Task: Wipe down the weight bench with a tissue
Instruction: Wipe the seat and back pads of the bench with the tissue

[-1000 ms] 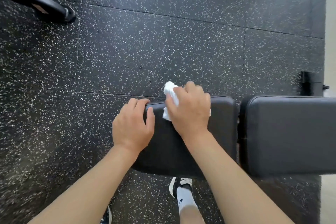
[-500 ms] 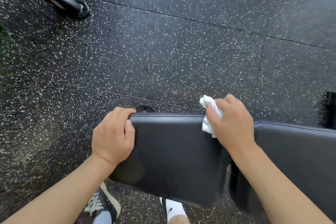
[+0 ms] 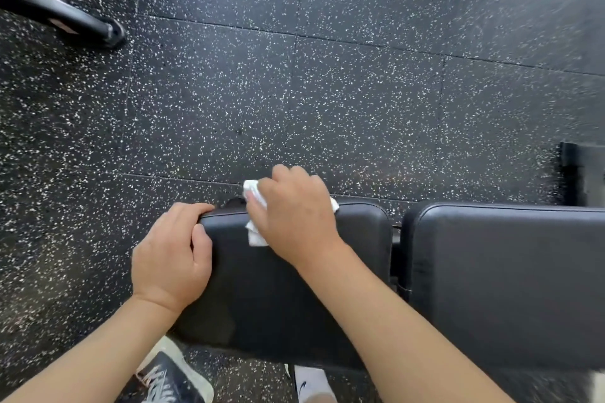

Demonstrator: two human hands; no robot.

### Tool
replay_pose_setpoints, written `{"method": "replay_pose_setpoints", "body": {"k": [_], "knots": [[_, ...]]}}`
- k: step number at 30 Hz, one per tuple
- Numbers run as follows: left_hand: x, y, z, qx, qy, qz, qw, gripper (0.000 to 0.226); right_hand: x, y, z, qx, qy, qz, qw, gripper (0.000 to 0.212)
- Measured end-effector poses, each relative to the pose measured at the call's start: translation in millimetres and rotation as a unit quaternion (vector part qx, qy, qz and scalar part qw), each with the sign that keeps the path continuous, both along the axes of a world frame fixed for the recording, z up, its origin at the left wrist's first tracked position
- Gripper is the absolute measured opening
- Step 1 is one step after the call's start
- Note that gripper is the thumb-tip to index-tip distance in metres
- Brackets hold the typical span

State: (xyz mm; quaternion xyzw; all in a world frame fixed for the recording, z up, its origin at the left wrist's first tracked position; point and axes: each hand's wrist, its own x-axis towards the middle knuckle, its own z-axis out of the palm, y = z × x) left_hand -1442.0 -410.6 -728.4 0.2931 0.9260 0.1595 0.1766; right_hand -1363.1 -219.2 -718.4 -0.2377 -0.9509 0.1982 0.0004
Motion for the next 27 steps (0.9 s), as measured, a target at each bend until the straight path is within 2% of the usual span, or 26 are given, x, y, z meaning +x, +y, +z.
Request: {"method": "replay_pose_setpoints", "body": {"k": [2, 4, 7, 11, 14, 16, 19, 23, 27], "knots": [[0.4, 1.3, 1.4, 0.004, 0.0, 0.007, 1.0, 0.04, 33.1, 41.3, 0.7, 0.042, -0.053, -0.028, 0.997, 0.036], [1.3, 1.9, 2.8, 0.01, -0.001, 0.011, 1.0, 0.04, 61.8, 73.8, 3.6, 0.031, -0.1, -0.087, 0.991, 0.039], [1.0, 1.8, 3.2, 0.007, -0.007, 0.017, 1.0, 0.041, 70.9, 81.2, 5.2, 0.005, -0.092, -0.146, 0.985, 0.046], [0.4, 0.5, 2.5, 0.01, -0.016, 0.018, 1.0, 0.04, 27.4, 32.7, 5.1, 0.055, -0.047, -0.069, 0.995, 0.034], [-1.8, -3.9, -2.1, 0.029, -0.021, 0.018, 0.999, 0.034, -27.3, -30.6, 0.0, 0.008, -0.003, 0.0, 1.0, 0.029], [-3.3, -7.0, -2.6, 0.052, -0.036, 0.06, 0.996, 0.024, -57.0, -57.2, -4.9, -0.034, -0.008, 0.026, 0.999, 0.035], [-6.6, -7.7, -3.9, 0.071, -0.06, 0.103, 0.99, 0.024, -72.3, -57.6, -9.9, -0.102, -0.066, 0.041, 0.992, 0.041], [-5.7, -10.8, 0.2, 0.069, -0.086, 0.095, 0.989, 0.037, -45.9, -33.9, -2.3, -0.07, -0.057, 0.089, 0.992, 0.042], [20.3, -38.7, 6.6, 0.059, -0.133, 0.175, 0.974, 0.05, -17.7, -0.2, -2.3, -0.033, -0.089, 0.041, 0.995, 0.046]]}}
